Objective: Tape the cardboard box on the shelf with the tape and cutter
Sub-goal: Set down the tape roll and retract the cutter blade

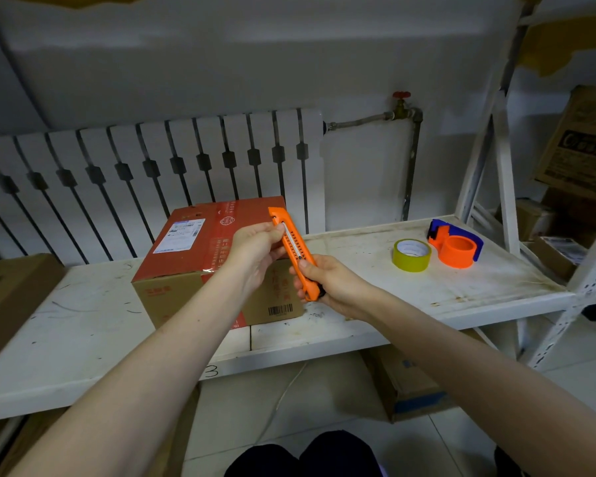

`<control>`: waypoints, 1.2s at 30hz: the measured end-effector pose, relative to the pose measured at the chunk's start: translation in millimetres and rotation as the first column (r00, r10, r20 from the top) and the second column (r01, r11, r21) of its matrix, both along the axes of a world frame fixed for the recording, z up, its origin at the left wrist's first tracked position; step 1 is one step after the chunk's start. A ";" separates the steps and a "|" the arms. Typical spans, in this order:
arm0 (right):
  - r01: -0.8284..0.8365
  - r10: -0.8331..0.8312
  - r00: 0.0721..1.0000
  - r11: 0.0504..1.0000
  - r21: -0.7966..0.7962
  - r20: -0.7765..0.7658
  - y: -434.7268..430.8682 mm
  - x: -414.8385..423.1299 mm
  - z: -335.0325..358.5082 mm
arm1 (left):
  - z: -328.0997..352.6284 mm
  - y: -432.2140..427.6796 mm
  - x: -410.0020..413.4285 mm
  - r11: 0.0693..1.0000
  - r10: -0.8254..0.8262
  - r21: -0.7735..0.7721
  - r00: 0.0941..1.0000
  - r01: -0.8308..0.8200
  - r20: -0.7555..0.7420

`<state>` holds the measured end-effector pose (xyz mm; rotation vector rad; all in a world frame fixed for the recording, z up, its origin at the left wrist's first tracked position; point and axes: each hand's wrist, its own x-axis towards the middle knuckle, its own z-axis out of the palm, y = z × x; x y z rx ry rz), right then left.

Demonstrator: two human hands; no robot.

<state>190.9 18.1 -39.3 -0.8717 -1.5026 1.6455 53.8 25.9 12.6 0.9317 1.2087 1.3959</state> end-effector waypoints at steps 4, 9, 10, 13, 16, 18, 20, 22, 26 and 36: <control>-0.025 0.025 1.000 0.999 -0.026 -0.001 1.5 3.4 0.4 | -0.2 -0.3 1.5 1.000 0.005 -0.008 1.000 -0.005 0.004; -0.014 0.015 0.999 1.000 -0.016 0.039 1.2 4.3 -1.4 | -2.2 1.9 2.1 1.000 0.012 -0.025 1.000 -0.012 0.001; -0.018 0.019 0.999 0.999 -0.030 0.038 1.1 4.7 -0.7 | -2.4 2.2 1.9 1.000 0.012 -0.025 1.000 -0.012 0.002; -0.061 0.050 0.997 0.979 -0.195 -0.064 2.8 10.2 0.3 | -2.2 2.8 2.8 0.999 0.016 -0.032 1.000 -0.016 0.021; -0.115 0.070 0.983 0.955 -0.272 -0.169 2.6 19.8 -4.0 | -1.5 6.3 3.5 0.997 0.061 -0.041 0.996 -0.058 0.069; -0.101 0.058 0.980 0.969 -0.226 -0.192 2.2 23.8 -9.2 | -2.8 9.5 4.5 0.997 0.068 -0.032 0.996 -0.066 0.066; -0.070 0.045 0.984 0.987 -0.144 -0.172 4.0 24.5 -14.6 | -5.7 11.6 7.9 0.998 0.060 -0.027 0.997 -0.058 0.054; -0.047 0.039 0.991 0.997 -0.059 -0.132 7.2 24.0 -20.2 | -9.2 13.5 12.1 0.999 0.048 -0.022 0.999 -0.047 0.017; 0.006 -0.008 0.995 1.000 -0.021 -0.103 12.8 23.9 -29.4 | -16.0 20.3 15.8 0.999 0.042 -0.017 0.997 -0.044 -0.060; 0.125 -0.178 0.958 0.965 -0.230 -0.226 31.2 42.9 -44.3 | -27.8 27.0 23.1 0.999 -0.013 -0.051 0.916 -0.009 -0.400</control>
